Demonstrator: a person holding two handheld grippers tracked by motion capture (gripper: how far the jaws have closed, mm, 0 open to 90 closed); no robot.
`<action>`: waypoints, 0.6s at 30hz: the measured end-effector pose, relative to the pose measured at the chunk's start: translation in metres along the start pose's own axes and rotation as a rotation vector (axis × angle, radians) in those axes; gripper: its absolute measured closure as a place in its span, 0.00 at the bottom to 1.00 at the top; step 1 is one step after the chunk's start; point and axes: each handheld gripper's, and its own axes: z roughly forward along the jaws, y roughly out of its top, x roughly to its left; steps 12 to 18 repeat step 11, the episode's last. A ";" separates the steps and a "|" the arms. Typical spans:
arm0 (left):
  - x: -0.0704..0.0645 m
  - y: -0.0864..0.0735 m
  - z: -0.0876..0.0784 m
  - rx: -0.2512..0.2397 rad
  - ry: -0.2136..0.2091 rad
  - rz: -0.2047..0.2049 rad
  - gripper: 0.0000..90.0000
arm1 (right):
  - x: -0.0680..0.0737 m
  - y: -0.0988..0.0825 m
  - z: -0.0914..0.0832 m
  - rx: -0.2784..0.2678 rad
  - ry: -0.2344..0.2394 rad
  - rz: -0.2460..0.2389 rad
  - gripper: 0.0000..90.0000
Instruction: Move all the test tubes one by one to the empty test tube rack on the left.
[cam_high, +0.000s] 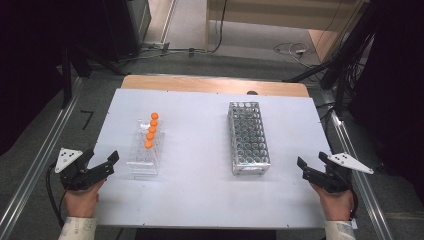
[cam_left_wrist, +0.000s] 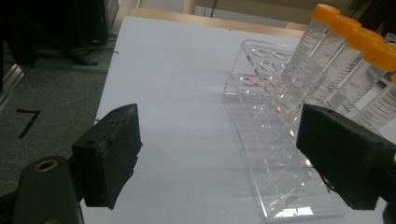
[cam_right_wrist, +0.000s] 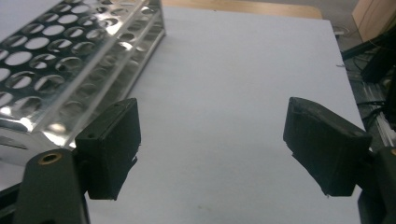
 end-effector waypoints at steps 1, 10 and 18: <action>0.000 0.000 0.000 -0.001 -0.001 0.002 0.16 | -0.003 -0.002 0.001 0.003 -0.007 0.005 0.19; 0.001 -0.002 0.002 0.007 0.006 -0.009 0.16 | -0.029 -0.023 0.014 0.080 -0.075 0.064 0.19; 0.003 -0.002 0.002 0.011 0.006 -0.015 0.16 | -0.031 -0.025 0.017 0.097 -0.075 0.066 0.18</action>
